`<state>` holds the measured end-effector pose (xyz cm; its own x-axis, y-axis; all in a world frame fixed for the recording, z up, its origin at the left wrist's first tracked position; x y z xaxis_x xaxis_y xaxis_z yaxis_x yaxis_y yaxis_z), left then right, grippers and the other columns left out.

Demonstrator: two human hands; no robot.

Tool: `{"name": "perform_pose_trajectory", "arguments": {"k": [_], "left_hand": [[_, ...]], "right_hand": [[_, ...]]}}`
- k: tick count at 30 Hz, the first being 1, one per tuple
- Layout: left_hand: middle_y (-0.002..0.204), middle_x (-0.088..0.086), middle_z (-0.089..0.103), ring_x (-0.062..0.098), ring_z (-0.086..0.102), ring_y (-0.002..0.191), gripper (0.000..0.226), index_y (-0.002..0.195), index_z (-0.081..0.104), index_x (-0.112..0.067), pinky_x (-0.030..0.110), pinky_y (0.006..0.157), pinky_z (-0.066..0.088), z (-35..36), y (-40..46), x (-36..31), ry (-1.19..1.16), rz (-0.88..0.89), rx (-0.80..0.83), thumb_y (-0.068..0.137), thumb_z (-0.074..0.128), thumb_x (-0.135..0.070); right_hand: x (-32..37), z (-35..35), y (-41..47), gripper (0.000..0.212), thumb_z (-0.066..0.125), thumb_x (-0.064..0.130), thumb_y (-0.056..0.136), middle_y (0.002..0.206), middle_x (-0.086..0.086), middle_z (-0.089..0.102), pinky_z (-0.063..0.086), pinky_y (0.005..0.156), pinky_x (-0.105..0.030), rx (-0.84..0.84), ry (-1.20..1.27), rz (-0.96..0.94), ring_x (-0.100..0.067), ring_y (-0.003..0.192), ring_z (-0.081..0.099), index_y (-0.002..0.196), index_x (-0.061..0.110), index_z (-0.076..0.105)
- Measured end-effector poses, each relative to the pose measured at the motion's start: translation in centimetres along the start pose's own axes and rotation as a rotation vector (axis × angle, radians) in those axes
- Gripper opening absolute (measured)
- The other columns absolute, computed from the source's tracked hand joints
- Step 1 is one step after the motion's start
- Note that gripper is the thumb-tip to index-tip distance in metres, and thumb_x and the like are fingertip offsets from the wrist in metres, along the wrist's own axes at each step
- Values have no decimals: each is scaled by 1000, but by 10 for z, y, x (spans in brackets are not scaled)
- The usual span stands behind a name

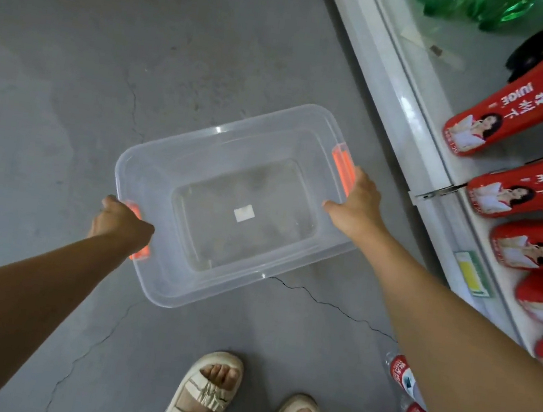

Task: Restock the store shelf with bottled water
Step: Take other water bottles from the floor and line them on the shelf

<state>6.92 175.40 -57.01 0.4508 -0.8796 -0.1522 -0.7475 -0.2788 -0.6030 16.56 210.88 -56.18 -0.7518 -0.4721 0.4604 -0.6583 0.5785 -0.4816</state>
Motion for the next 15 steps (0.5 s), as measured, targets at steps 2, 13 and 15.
{"name": "perform_pose_trajectory", "arguments": {"k": [2, 13, 15], "left_hand": [[132, 26, 41, 45, 48, 114, 67, 136, 29, 0, 50, 91, 43, -7, -24, -14, 61, 63, 2, 81, 65, -8], [136, 19, 40, 37, 46, 122, 69, 143, 30, -11, 38, 101, 38, 18, -187, -111, 367, 543, 312, 83, 64, -16], [135, 17, 42, 36, 48, 120, 67, 141, 32, -14, 38, 98, 41, 27, -216, -123, 446, 624, 346, 83, 64, -18]], "right_hand": [[-2, -9, -21, 81, 70, 17, 79, 139, -13, 38, 34, 106, -35, -9, 41, 7, -30, 131, 33, 146, 9, 25], [-65, -80, -148, 76, 69, 22, 80, 145, -14, 35, 25, 110, -36, -116, 229, 221, -33, 135, 27, 143, 6, 29], [-85, -93, -172, 75, 70, 20, 77, 141, -14, 41, 28, 110, -37, -166, 252, 281, -33, 132, 34, 141, 5, 34]]}}
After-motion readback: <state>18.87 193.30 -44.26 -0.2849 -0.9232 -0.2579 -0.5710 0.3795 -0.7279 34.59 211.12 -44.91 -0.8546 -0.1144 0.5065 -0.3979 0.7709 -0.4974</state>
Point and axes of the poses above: each hand's wrist, its own y-axis towards the middle knuckle, its own z-axis out of the palm, x = y × z, the point moved 5 cm from there along y, towards the middle knuckle
